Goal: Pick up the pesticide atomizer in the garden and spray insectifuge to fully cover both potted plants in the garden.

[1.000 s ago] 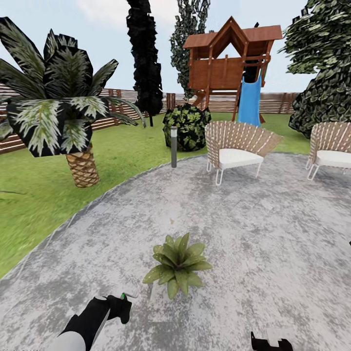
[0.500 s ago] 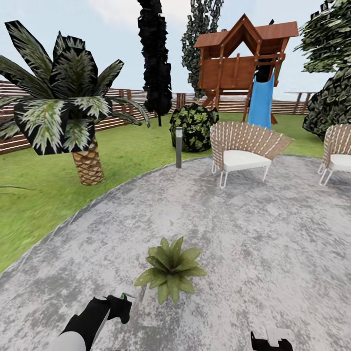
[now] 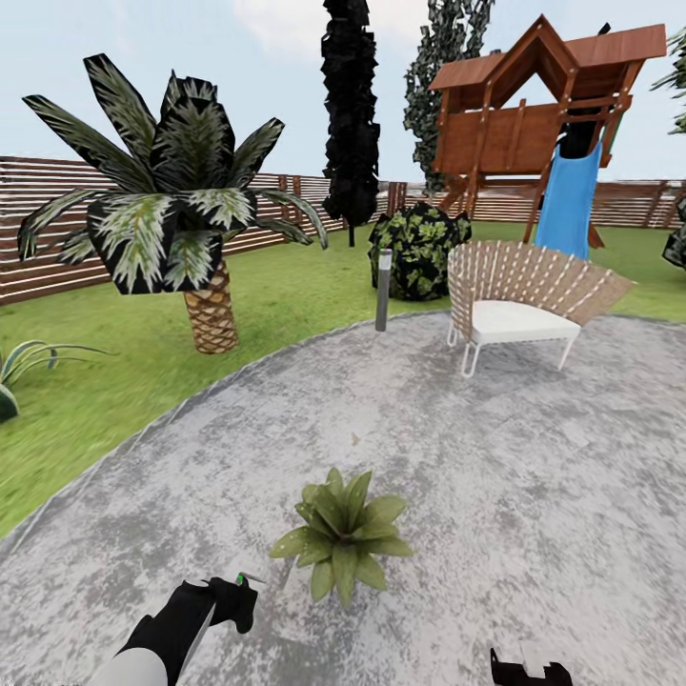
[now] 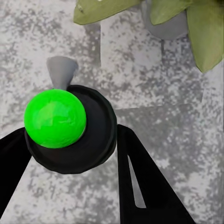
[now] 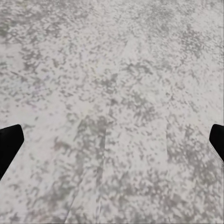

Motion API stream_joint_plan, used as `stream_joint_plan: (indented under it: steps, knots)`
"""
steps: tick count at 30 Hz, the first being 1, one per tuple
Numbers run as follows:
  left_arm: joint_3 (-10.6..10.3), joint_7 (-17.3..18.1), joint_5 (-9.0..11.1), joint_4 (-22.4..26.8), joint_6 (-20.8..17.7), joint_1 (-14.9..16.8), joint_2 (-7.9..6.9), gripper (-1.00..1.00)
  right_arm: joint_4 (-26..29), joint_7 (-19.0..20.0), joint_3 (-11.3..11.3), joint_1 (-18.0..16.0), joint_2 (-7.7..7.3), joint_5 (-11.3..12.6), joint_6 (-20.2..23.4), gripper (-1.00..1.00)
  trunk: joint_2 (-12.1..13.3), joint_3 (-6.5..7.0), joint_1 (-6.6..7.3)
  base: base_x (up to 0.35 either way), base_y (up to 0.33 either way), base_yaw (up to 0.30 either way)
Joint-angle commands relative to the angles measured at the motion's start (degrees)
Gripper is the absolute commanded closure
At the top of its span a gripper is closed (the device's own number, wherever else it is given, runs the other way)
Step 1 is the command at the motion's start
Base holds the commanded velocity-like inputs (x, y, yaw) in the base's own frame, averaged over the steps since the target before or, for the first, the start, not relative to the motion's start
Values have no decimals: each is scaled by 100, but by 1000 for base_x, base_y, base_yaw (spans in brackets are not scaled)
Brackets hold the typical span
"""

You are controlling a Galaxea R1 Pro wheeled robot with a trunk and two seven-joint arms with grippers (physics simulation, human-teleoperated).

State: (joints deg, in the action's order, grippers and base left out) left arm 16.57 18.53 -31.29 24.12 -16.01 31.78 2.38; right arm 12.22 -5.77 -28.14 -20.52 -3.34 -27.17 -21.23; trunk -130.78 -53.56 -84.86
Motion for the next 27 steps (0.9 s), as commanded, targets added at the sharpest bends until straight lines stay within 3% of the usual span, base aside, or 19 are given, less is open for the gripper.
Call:
stream_joint_plan:
  steps: [1,9,12,14,17,21,27]
  knots:
    - [45,45,-47,12,-31,3,8,100,-9,-21,-34,-4,0,-61,-22,-100,-2,-5,-1,166,-119,276]
    - [-33,66,-105,-14,-40,3,-8,100,-9,-21,-34,-3,0,-61,-22,-100,-2,-5,-1,47,-20,229]
    - [-192,111,-194,-48,-54,3,-6,100,-9,-21,-34,-3,-8,-67,-25,-100,-2,-5,-1,2,-1,29]
    - [-435,125,-216,-68,-71,-3,-2,100,-9,-21,-34,-2,-21,-69,-28,-100,-2,-5,-1,0,0,7]
    - [-566,133,-212,-80,-81,-5,12,100,-9,-21,-34,-2,-25,-72,-23,-100,-2,-5,-1,0,0,2]
    - [-599,131,-215,-75,-91,-5,23,100,-9,-21,-34,-4,-24,-64,-22,-100,-2,-5,-1,0,0,0]
    - [-611,124,-212,-74,-95,-6,49,100,-9,-21,-34,-3,0,-65,-22,-100,-2,-5,-1,0,-249,16]
